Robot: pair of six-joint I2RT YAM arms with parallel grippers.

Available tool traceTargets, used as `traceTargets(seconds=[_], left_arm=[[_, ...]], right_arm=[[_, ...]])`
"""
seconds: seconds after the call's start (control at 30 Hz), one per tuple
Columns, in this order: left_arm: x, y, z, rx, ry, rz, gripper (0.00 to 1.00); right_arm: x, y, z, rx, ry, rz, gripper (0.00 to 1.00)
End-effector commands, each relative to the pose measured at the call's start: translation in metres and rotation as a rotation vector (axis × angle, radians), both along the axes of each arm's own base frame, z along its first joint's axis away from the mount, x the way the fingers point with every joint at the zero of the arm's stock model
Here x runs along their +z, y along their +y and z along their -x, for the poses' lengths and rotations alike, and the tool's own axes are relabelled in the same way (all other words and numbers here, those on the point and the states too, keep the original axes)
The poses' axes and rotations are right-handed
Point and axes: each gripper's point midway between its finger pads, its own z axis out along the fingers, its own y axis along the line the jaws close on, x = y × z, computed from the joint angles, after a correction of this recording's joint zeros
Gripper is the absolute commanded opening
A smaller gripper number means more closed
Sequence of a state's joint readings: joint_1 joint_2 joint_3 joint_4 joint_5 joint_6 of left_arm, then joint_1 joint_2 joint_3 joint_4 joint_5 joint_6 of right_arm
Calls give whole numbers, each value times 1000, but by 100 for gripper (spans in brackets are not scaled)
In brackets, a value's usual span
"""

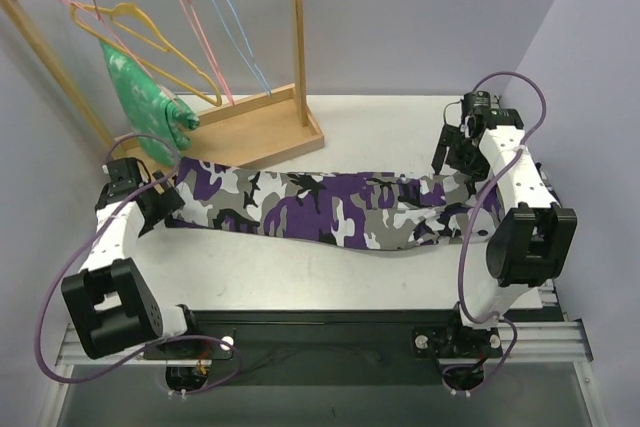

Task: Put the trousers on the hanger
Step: Fold the trousers at the center of the board.

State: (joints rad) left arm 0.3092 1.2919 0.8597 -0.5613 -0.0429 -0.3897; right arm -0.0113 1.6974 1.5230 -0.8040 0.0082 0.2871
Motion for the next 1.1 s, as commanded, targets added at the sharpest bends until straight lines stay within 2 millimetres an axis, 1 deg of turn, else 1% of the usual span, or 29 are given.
traceTargets(seconds=[0.0, 0.07, 0.1, 0.2, 0.33, 0.43, 0.47, 0.6, 0.67, 0.7, 0.77, 0.8, 0.83, 0.9, 0.93, 1.0, 1.03, 1.07], left_arm=[[3, 5, -40, -126, -125, 10, 97], [-3, 6, -43, -134, -119, 16, 97], [-12, 7, -42, -141, -92, 25, 97], [-27, 4, -42, -163, -58, 52, 97], [-35, 2, -45, -179, -56, 65, 98], [-42, 0, -46, -189, -50, 81, 93], [-45, 0, -47, -193, -47, 85, 87], [-55, 1, -47, -189, -23, 91, 74], [-58, 0, -46, -189, -18, 95, 65], [-62, 0, -44, -189, -7, 99, 58], [-68, 1, -41, -184, 14, 98, 50], [-71, 1, -40, -183, 22, 98, 44], [-72, 1, -38, -180, 32, 98, 42], [-76, 0, -32, -177, 51, 102, 29], [-77, 1, -28, -170, 67, 97, 16], [-77, 3, -22, -152, 81, 84, 4], [-77, 3, -15, -140, 103, 86, 0], [-72, 5, -13, -122, 99, 74, 0]], right_arm=[[18, 9, 3, 7, -50, -41, 69], [19, 10, 4, 2, -53, -44, 69], [17, 10, 5, -1, -47, -46, 69], [15, 10, 8, -9, -41, -49, 69], [13, 11, 11, -17, -35, -52, 69], [11, 10, 15, -22, -29, -51, 69], [10, 10, 15, -22, -26, -51, 68], [8, 9, 19, -21, -16, -45, 69], [7, 9, 19, -24, -15, -43, 69], [7, 9, 20, -22, -15, -42, 69], [4, 8, 22, -24, -6, -38, 69], [3, 8, 23, -24, 0, -36, 69], [2, 7, 24, -25, 2, -33, 69], [-2, 7, 28, -26, 13, -30, 68], [-3, 7, 30, -26, 17, -30, 69], [-6, 7, 35, -26, 28, -33, 69], [-8, 8, 36, -27, 31, -37, 69], [-9, 9, 38, -23, 36, -40, 69]])
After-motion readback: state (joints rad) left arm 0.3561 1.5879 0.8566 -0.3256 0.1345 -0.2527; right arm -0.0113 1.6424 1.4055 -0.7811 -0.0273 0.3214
